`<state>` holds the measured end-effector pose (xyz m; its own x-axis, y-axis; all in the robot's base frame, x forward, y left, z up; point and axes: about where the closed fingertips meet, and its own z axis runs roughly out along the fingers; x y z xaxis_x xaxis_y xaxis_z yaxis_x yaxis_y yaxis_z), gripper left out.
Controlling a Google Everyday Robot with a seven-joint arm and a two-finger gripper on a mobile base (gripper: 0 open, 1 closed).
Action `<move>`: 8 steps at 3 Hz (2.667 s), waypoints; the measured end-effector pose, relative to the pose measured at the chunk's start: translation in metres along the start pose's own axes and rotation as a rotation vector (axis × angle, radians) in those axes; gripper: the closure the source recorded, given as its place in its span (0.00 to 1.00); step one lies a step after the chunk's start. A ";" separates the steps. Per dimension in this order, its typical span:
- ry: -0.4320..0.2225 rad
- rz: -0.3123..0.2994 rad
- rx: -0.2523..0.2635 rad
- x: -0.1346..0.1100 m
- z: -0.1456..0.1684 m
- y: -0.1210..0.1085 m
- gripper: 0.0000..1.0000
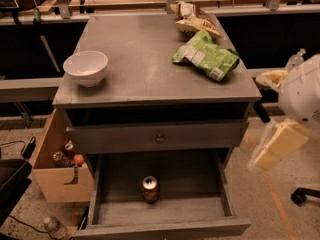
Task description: Pick orange can from middle drawer and place on counter
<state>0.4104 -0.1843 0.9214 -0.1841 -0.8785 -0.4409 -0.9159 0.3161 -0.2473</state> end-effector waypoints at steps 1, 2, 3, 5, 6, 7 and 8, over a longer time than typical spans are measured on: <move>-0.146 0.037 -0.031 0.016 0.058 0.040 0.00; -0.316 0.097 -0.064 0.023 0.127 0.074 0.00; -0.513 0.102 -0.001 0.014 0.195 0.074 0.00; -0.514 0.061 0.009 0.013 0.202 0.072 0.00; -0.550 0.108 -0.020 0.022 0.233 0.073 0.00; -0.633 0.176 -0.024 0.038 0.282 0.076 0.00; -0.725 0.219 -0.021 0.050 0.330 0.077 0.00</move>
Offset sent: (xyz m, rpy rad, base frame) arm 0.0162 0.0752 -0.2042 0.5247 -0.3648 0.1286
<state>0.4479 -0.0855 0.5956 -0.0890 -0.3381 -0.9369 -0.8933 0.4431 -0.0750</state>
